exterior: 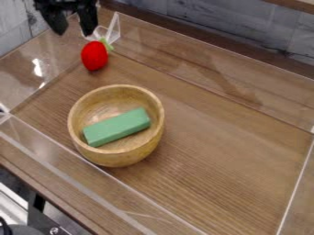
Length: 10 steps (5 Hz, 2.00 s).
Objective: Move the red fruit to the left side of the table
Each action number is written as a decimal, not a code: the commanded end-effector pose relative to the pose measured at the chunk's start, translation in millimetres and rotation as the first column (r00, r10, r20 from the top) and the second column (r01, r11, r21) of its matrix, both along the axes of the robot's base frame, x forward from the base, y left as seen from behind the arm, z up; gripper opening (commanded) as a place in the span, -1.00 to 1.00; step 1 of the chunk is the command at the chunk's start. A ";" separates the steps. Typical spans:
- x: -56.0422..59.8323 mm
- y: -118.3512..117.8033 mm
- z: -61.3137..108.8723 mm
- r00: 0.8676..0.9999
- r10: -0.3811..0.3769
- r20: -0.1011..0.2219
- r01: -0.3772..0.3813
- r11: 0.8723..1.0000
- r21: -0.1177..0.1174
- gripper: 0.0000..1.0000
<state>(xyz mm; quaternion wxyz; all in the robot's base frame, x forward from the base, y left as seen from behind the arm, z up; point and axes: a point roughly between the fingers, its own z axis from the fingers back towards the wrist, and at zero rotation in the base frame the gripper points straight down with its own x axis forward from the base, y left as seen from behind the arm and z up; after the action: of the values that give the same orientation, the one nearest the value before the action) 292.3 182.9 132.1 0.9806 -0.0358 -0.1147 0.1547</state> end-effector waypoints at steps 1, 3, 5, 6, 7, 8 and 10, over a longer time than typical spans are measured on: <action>-3.3 -13.4 30.1 0.999 -0.016 0.043 0.015 0.999 0.030 1.00; -4.6 -43.5 36.7 0.990 -0.137 0.038 0.136 0.990 0.018 1.00; -1.6 -23.6 45.3 0.998 -0.060 0.029 0.060 0.998 0.003 1.00; 4.7 -13.8 39.8 1.000 -0.018 0.017 0.018 1.000 -0.001 1.00; 2.4 -21.5 23.1 0.999 0.040 0.007 -0.040 0.999 -0.004 1.00; -2.8 -31.4 15.6 0.996 0.089 0.000 -0.089 0.996 -0.012 1.00; 13.6 -43.5 28.5 0.999 0.051 0.003 -0.051 0.998 -0.022 1.00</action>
<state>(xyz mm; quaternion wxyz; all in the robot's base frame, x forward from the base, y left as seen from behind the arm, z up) 300.7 137.4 142.3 0.9772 -0.0540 -0.0863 0.1863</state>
